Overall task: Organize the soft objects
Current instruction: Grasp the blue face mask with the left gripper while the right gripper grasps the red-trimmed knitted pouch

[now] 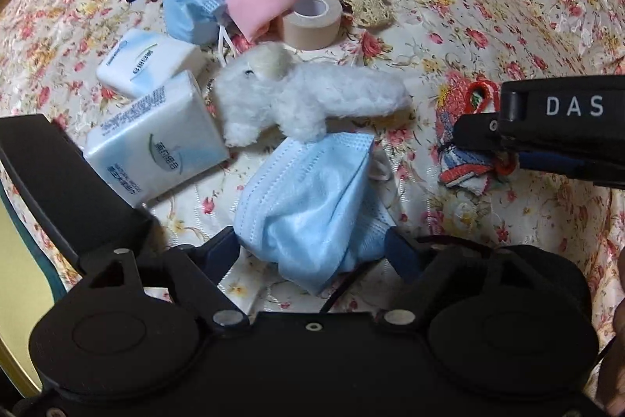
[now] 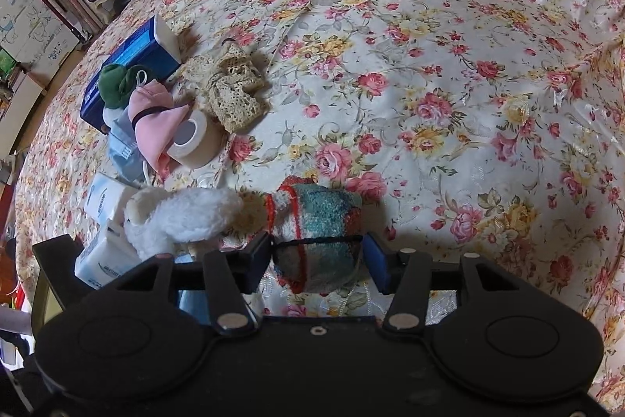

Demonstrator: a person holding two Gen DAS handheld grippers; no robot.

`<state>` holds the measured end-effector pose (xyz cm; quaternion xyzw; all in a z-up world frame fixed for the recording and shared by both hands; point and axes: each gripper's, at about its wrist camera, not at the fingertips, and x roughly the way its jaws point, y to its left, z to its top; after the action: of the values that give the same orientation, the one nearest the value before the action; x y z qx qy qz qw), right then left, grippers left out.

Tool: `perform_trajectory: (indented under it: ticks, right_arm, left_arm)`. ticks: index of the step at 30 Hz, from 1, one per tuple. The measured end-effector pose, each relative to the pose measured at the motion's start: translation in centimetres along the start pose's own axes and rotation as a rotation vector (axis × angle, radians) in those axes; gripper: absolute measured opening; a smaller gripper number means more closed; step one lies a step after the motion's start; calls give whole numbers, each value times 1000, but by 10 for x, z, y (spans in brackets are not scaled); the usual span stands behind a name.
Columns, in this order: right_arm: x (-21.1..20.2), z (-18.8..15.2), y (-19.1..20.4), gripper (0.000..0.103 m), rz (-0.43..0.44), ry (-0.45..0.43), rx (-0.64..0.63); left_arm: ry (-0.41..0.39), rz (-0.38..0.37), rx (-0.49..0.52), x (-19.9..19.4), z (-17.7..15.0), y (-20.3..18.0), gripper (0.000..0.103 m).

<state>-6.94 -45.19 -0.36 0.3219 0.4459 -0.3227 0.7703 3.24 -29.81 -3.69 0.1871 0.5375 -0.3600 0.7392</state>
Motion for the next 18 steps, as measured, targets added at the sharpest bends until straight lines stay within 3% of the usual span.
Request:
perform_trajectory:
  ticks: [3,5,18]
  right_arm:
    - [3,0,1,54,3,8,0]
    - [6,0,2,49,-11,15,0]
    - [-30,3,13,47,-47,-78,10]
  left_arm:
    - [-10,2,2,-3,-1,2,62]
    - [-16,-6,-8,-9,0,6,57]
    - [-132,-73,-55,-69,1,36,53]
